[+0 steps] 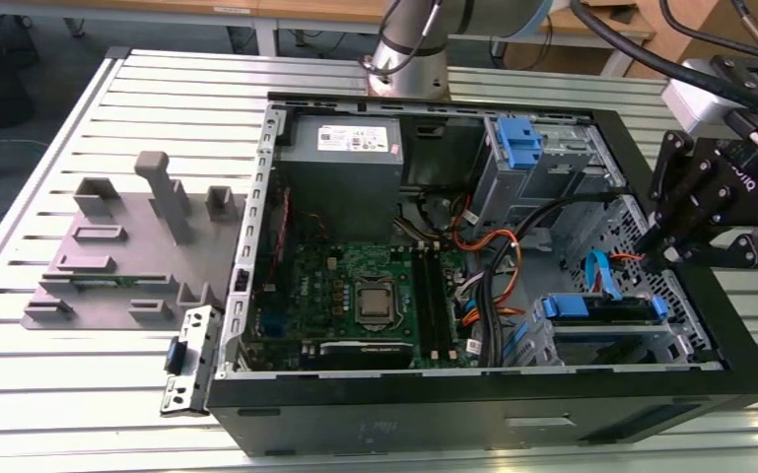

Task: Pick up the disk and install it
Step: 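Insert the second disk wire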

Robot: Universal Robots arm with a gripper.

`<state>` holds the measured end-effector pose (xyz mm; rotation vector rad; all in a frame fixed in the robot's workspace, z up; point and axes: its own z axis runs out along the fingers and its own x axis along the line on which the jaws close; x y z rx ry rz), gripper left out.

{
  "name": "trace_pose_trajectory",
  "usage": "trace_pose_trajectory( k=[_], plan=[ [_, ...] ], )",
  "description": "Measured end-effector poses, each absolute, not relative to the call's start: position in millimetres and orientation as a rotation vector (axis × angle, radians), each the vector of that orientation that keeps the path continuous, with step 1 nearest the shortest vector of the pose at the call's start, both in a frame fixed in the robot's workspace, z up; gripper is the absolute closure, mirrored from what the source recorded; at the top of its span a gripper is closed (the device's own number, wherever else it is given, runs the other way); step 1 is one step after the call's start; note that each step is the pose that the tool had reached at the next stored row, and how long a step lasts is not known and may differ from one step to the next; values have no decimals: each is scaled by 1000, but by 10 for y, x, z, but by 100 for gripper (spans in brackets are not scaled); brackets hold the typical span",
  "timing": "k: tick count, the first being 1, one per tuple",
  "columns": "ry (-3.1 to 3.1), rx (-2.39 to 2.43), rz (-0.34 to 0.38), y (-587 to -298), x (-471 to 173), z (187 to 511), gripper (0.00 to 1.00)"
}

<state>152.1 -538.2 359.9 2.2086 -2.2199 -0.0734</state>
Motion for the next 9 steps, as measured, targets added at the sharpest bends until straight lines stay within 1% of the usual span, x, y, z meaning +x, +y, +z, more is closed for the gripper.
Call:
trace_pose_trajectory(
  k=[9],
  plan=[
    [-2219, 2208, -72, -5352, 1569, 3570, 76]
  ],
)
